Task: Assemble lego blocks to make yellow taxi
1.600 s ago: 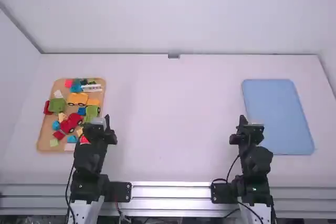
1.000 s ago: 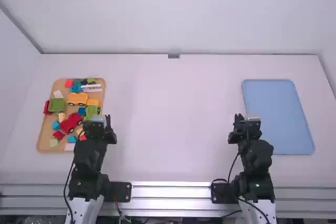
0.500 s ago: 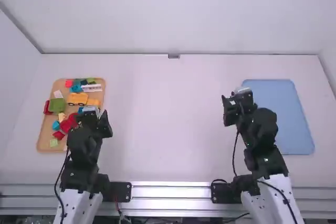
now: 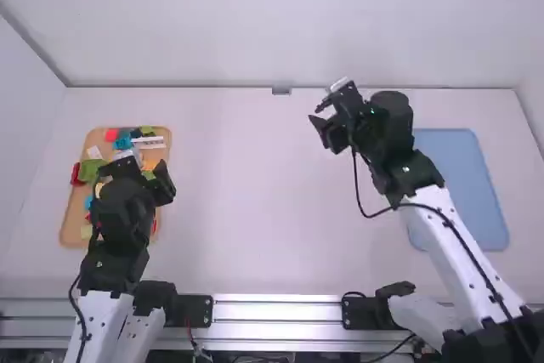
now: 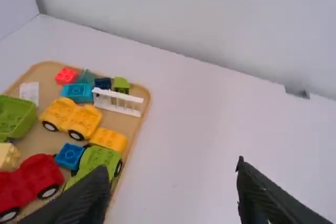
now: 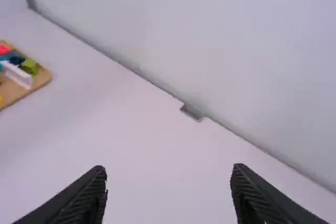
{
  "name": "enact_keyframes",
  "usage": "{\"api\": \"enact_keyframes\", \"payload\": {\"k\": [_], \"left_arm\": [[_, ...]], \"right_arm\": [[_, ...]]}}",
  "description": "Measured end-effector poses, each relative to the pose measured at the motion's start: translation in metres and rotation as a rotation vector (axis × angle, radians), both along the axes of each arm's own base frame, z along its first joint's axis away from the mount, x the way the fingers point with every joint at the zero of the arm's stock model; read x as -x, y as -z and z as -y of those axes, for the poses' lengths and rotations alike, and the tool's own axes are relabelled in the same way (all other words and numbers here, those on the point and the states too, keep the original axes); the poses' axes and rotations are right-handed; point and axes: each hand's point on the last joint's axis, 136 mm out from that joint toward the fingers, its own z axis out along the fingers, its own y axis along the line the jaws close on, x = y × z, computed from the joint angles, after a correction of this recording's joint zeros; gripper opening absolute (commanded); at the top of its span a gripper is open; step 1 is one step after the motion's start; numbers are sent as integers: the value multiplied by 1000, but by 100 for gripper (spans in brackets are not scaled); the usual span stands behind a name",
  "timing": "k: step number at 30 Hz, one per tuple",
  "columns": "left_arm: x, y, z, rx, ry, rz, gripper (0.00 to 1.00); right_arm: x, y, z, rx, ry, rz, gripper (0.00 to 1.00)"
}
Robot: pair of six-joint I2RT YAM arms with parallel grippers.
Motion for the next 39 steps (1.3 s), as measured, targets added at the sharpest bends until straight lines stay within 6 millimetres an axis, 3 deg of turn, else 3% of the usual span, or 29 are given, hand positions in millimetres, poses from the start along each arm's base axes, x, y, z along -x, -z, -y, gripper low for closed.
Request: {"api": "enact_keyframes", "payload": {"k": [7,12,20,24,27,29,30,33,39], "left_arm": [[-6,-33,-8,48,-75,47,80],[-17,-50,-15,80,-137,13,87],[-61,-63,-21,119,-232,-232,96],[-84,-64,-29,157,-279,-330,98],[-98,-58,-46,203,-327,-397,99],[-113,-44,-74,266,-385,-456,99],[-114,-42,-77,273,-390,-463,99],[-125,-11,-107,375,-444,-551,99],[-135,65,-138,529,-507,-732,99]], "right_arm": [[-2,15,-62,38,-339,-79,80],[26,28,-90,76,-610,-136,87],[48,12,-143,119,-900,8,95],[36,14,-160,90,-940,91,97],[18,12,-164,52,-919,145,98],[5,16,-162,15,-886,148,98],[5,16,-162,14,-884,147,98],[-1,23,-160,-12,-861,136,98],[-1,30,-161,-21,-846,115,98]]}}
